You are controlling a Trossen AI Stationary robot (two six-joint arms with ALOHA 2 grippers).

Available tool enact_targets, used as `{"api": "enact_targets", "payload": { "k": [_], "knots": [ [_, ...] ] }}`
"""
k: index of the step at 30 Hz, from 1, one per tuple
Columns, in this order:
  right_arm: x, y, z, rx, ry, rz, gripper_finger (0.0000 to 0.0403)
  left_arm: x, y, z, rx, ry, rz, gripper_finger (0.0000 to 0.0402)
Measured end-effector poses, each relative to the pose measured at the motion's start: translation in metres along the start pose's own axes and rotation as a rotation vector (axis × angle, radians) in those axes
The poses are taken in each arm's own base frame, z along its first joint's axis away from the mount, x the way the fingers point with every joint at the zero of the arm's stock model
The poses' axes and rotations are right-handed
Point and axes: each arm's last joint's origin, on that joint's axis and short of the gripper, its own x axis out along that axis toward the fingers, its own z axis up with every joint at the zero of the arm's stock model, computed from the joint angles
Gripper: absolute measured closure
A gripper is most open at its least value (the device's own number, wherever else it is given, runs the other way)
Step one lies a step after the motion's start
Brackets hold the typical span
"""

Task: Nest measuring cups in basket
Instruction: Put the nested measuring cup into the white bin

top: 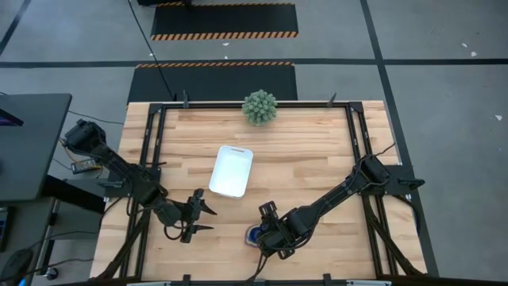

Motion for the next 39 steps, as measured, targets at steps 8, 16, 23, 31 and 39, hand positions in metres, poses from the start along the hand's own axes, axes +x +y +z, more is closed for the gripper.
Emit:
{"api": "enact_targets", "payload": {
  "k": [8, 16, 23, 31, 39],
  "knots": [
    [-0.001, -0.001, -0.006, 0.009, 0.055, -0.005, 0.0147, 0.0, 0.0, 0.0, -0.021, 0.0, 0.0, 0.0169],
    [-0.002, -0.001, -0.008, 0.101, 0.083, -0.006, 0.0148, 0.0, 0.0, 0.0, -0.022, 0.0, 0.001, 0.0169],
    [-0.002, -0.005, -0.004, 0.24, 0.054, 0.088, 0.0126, 0.0, 0.0, 0.0, -0.017, 0.0, 0.001, 0.0169],
    [0.001, -0.018, -0.003, 0.223, 0.063, 0.105, 0.0094, 0.003, 0.008, 0.002, -0.036, -0.013, 0.061, 0.0169],
    [0.002, -0.021, -0.003, 0.201, 0.061, 0.134, 0.0092, 0.006, 0.016, 0.005, -0.057, -0.024, 0.119, 0.0169]
  ]
}}
